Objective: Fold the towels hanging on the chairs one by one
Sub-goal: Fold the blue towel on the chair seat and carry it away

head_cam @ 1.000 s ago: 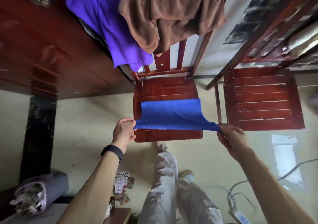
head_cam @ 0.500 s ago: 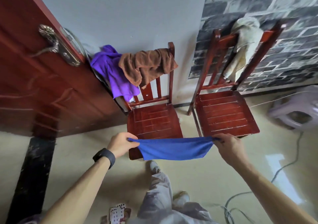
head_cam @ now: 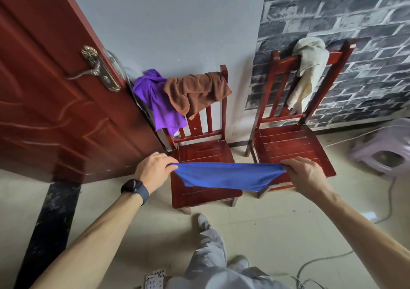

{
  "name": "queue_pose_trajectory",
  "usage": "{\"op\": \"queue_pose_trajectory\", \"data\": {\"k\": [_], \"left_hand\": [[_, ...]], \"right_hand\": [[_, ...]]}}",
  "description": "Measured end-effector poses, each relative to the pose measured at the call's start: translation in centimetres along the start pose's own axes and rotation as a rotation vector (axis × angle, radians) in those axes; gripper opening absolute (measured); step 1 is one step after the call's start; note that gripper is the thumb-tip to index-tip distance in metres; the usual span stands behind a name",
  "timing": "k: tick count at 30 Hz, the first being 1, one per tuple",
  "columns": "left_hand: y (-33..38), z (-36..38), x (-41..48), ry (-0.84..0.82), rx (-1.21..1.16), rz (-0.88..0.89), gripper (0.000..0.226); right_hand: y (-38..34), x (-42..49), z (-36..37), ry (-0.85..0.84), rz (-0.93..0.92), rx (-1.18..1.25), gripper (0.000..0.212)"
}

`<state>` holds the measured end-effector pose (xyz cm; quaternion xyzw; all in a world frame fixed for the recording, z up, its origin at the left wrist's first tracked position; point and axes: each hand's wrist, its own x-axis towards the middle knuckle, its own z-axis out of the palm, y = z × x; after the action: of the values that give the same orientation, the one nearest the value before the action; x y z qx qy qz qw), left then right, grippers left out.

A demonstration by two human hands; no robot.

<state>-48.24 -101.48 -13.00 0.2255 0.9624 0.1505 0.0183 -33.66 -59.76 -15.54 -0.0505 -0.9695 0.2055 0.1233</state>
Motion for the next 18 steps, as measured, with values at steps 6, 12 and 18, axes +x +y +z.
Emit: {"op": "queue_pose_trajectory", "data": {"k": [6, 12, 18], "left_hand": [[-0.8, -0.6, 0.5, 0.038, 0.095, 0.036, 0.009], [-2.7, 0.0, 0.5, 0.017, 0.276, 0.094, 0.005], [-5.8, 1.2, 2.6, -0.281, 0.119, -0.264, 0.017]], "right_hand": [[-0.8, 0.5, -1.2, 0.01, -0.008, -0.008, 0.016], [-0.8, 1.4, 0.3, -0.107, -0.076, -0.077, 0.017], [-1.8, 5.6, 3.1, -0.175, -0.088, -0.135, 0.005]]}}
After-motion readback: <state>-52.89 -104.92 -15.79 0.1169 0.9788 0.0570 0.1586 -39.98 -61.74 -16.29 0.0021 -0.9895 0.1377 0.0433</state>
